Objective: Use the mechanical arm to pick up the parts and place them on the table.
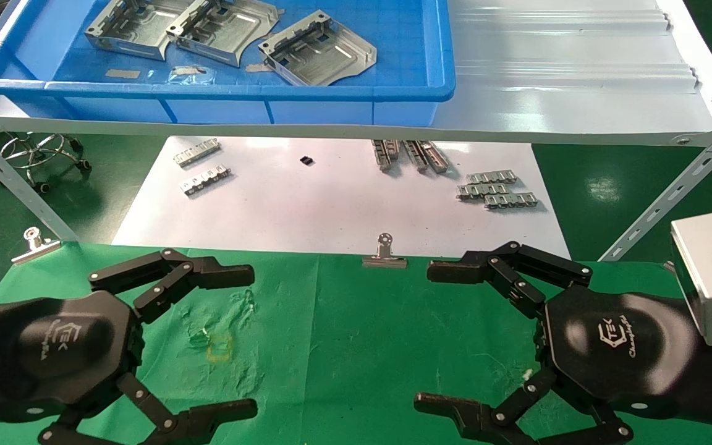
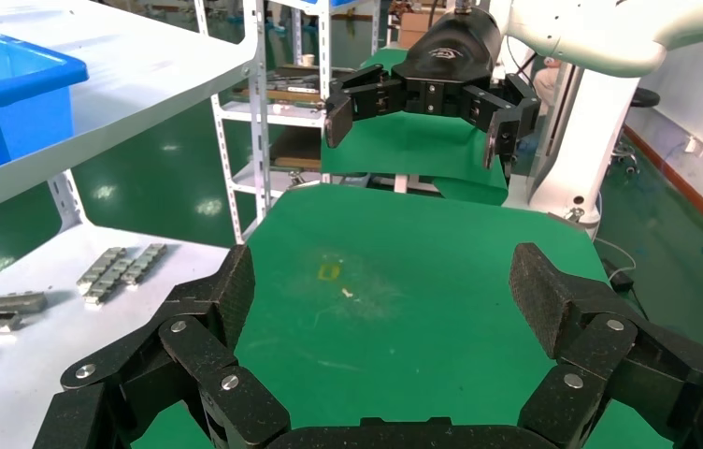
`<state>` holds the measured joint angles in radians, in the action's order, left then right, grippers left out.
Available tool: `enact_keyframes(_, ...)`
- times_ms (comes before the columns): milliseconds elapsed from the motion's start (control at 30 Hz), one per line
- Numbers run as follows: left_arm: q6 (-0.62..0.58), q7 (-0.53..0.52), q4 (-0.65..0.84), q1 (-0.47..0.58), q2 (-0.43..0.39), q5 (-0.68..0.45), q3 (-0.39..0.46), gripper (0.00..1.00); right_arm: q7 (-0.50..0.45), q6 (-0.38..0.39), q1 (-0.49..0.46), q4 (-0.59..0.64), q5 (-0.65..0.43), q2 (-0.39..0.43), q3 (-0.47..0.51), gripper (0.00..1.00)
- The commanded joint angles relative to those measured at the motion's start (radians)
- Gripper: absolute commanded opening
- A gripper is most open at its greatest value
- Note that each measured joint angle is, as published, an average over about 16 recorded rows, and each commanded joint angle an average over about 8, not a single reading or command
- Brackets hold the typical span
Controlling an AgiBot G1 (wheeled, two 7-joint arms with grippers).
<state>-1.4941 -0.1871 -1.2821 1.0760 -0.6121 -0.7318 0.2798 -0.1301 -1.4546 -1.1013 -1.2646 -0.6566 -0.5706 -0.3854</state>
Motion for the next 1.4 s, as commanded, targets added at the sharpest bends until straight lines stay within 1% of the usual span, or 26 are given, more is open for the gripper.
enact_keyframes(33, 0.000, 0.000, 0.000, 0.000, 0.000, 0.000, 0.000, 1.00, 0.000, 0.000, 0.000, 0.000, 0.000, 0.000, 0.000, 1.00)
enact_keyframes(400, 0.000, 0.000, 0.000, 0.000, 0.000, 0.000, 0.000, 1.00, 0.000, 0.000, 0.000, 0.000, 0.000, 0.000, 0.000, 1.00)
enact_keyframes(433, 0.000, 0.000, 0.000, 0.000, 0.000, 0.000, 0.000, 1.00, 0.000, 0.000, 0.000, 0.000, 0.000, 0.000, 0.000, 0.96)
enact_keyframes(467, 0.000, 0.000, 0.000, 0.000, 0.000, 0.000, 0.000, 1.00, 0.000, 0.000, 0.000, 0.000, 0.000, 0.000, 0.000, 0.86)
enact_keyframes(667, 0.000, 0.000, 0.000, 0.000, 0.000, 0.000, 0.000, 1.00, 0.000, 0.000, 0.000, 0.000, 0.000, 0.000, 0.000, 0.11)
enact_keyframes(700, 0.000, 0.000, 0.000, 0.000, 0.000, 0.000, 0.000, 1.00, 0.000, 0.000, 0.000, 0.000, 0.000, 0.000, 0.000, 0.03)
enact_keyframes(733, 0.001, 0.000, 0.000, 0.000, 0.000, 0.000, 0.000, 1.00, 0.000, 0.000, 0.000, 0.000, 0.000, 0.000, 0.000, 0.00)
enact_keyframes(933, 0.044, -0.003, 0.012, 0.016, -0.018, -0.011, -0.003, 1.00, 0.000, 0.000, 0.000, 0.000, 0.000, 0.000, 0.000, 0.00)
enact_keyframes(1100, 0.107, -0.017, 0.022, 0.061, -0.047, -0.031, -0.004, 1.00, 0.000, 0.000, 0.000, 0.000, 0.000, 0.000, 0.000, 0.00)
enact_keyframes(1233, 0.156, -0.033, 0.041, 0.119, -0.076, -0.060, 0.002, 1.00, 0.000, 0.000, 0.000, 0.000, 0.000, 0.000, 0.000, 0.00)
enact_keyframes(1400, 0.224, -0.043, 0.098, 0.227, -0.136, -0.140, 0.033, 1.00, 0.000, 0.000, 0.000, 0.000, 0.000, 0.000, 0.000, 0.00)
